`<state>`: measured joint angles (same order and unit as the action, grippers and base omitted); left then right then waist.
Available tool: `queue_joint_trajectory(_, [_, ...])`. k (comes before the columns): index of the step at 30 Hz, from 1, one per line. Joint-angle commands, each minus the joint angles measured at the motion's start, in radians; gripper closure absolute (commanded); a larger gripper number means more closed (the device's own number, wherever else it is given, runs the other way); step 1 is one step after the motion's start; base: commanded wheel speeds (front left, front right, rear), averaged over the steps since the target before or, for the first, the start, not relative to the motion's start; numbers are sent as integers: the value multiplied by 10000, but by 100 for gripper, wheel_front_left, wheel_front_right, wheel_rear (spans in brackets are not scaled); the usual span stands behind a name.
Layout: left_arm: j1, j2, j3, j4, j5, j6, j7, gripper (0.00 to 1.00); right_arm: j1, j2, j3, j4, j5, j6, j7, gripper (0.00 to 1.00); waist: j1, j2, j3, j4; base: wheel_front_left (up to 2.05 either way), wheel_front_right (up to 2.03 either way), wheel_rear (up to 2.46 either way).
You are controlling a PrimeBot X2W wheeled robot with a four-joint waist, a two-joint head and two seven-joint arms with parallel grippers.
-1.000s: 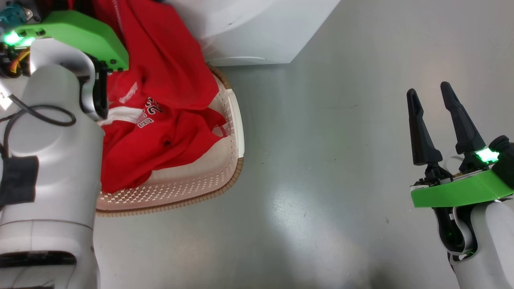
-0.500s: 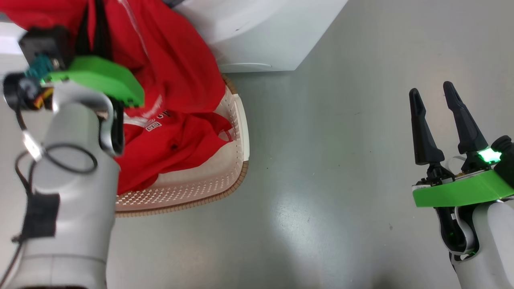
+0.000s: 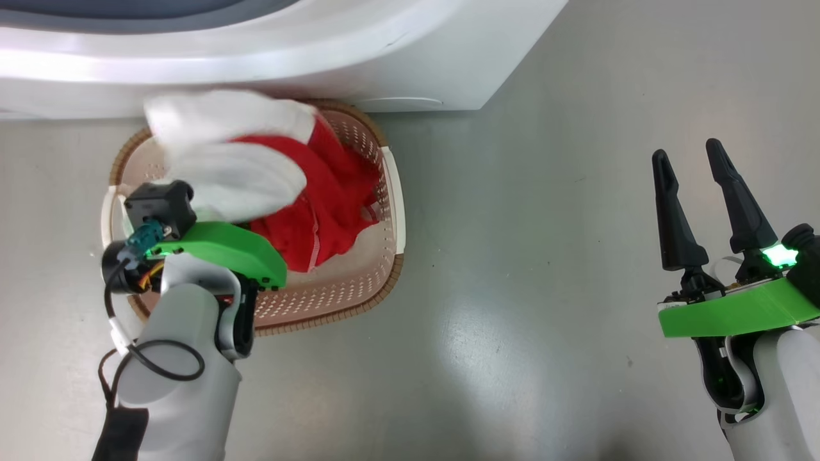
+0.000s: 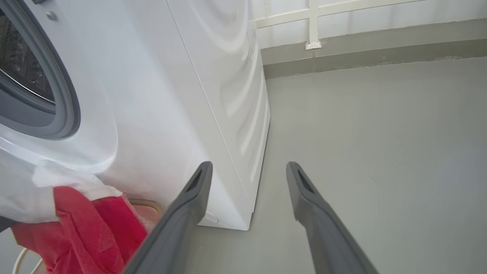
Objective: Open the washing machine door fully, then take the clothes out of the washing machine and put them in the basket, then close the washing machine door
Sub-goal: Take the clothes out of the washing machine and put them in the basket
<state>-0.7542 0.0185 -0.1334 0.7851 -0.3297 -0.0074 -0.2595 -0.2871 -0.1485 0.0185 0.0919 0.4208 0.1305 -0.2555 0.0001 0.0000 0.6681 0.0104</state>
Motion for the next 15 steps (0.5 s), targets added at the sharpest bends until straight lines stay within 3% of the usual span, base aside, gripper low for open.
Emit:
queue_joint_trajectory(1, [296, 320, 42, -116, -239, 171, -21, 100, 162, -77, 252, -246, -65, 2, -63, 0, -1, 0, 63, -23, 0, 0, 0])
queue_joint_trajectory(6, [309, 319, -85, 295, -407, 367, -22, 100, 83, -85, 251, -281, -48, 2, -63, 0, -1, 0, 240, -121, 0, 0, 0])
queue_joint_trajectory(15, [-42, 318, 33, 1233, -171, 329, -22, 100, -124, -39, 220, -311, -19, 2, -63, 0, -1, 0, 613, -357, 0, 0, 0])
